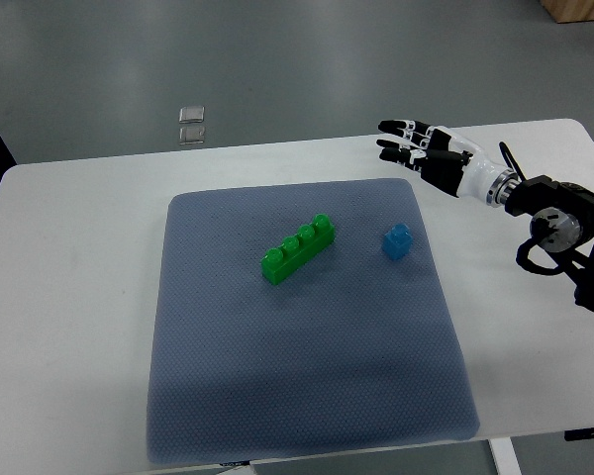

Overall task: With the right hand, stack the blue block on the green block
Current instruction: 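Raise the right hand and move it toward the blue block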

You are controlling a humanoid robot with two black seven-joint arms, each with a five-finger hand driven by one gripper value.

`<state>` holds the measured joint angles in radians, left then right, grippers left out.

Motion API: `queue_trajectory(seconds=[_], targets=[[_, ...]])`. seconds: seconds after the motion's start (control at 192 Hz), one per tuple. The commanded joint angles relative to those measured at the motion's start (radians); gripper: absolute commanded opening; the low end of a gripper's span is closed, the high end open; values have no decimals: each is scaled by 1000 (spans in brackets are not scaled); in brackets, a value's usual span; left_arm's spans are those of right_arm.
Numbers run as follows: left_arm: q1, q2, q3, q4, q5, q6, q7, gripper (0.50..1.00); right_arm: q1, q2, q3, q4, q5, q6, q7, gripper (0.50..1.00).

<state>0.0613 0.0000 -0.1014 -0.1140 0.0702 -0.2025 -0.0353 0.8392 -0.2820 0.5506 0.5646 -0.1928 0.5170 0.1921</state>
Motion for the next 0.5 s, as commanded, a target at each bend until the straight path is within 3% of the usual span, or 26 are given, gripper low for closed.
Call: queue_trajectory(seconds=[0.0, 0.495], targets=[[0, 0, 0, 0, 0, 0, -2, 1000, 1, 4, 0, -2, 0, 0, -2, 934], [0, 0, 6, -1, 2, 0, -3, 1000, 15, -14, -21, 3, -40, 6, -2, 936]])
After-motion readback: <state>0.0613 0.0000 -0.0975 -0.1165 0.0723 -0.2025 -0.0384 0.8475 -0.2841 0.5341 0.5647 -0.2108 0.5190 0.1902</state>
